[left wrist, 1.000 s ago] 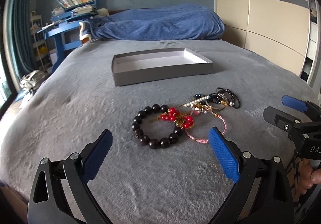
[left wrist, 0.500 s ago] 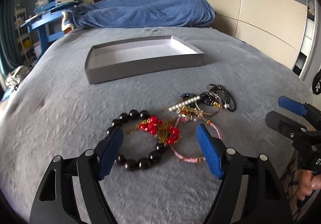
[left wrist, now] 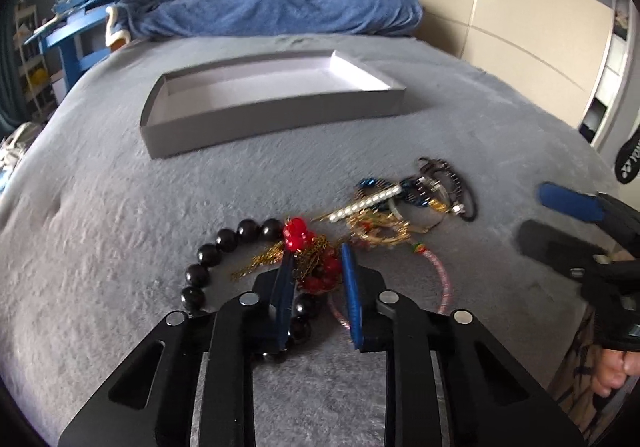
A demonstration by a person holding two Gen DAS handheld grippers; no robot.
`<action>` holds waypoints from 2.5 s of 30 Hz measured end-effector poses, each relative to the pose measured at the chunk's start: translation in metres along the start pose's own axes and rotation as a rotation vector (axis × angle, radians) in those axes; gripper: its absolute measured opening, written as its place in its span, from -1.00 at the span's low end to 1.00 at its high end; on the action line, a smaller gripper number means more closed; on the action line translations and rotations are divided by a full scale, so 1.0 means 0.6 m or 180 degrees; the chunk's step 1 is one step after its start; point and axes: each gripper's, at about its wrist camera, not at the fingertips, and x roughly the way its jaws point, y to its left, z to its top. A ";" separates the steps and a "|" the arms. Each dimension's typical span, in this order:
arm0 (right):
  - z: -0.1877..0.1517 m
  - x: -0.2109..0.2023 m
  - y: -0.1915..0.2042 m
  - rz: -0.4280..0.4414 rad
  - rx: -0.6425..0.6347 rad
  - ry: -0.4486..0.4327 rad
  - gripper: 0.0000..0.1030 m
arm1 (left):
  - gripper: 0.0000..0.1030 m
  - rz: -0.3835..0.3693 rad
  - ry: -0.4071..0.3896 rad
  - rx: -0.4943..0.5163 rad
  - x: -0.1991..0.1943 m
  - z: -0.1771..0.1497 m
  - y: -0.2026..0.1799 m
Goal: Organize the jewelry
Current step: 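Grasp the red beaded ornament with the left gripper, then grasp the pearl hair clip with the right gripper while the left gripper carries the red ornament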
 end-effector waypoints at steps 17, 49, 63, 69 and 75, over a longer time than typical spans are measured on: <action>0.029 0.095 0.061 0.0527 -0.0364 0.0428 0.00 | -0.91 -0.0134 -0.0424 -0.0251 -0.073 0.015 0.049; 0.031 0.106 0.038 0.0610 -0.0179 0.0450 -0.86 | -0.91 -0.0108 -0.0614 -0.0250 -0.103 0.036 0.060; 0.095 0.053 0.010 0.0893 0.0159 0.0051 -1.00 | -0.91 -0.0068 -0.0662 -0.0145 -0.109 0.060 0.063; 0.076 0.064 -0.002 0.0694 0.0127 0.0238 -0.31 | -0.91 -0.0052 -0.0671 -0.0152 -0.114 0.059 0.066; 0.037 0.073 0.013 0.0570 -0.0154 0.0396 -0.09 | -0.91 -0.0083 -0.0646 -0.0138 -0.109 0.055 0.060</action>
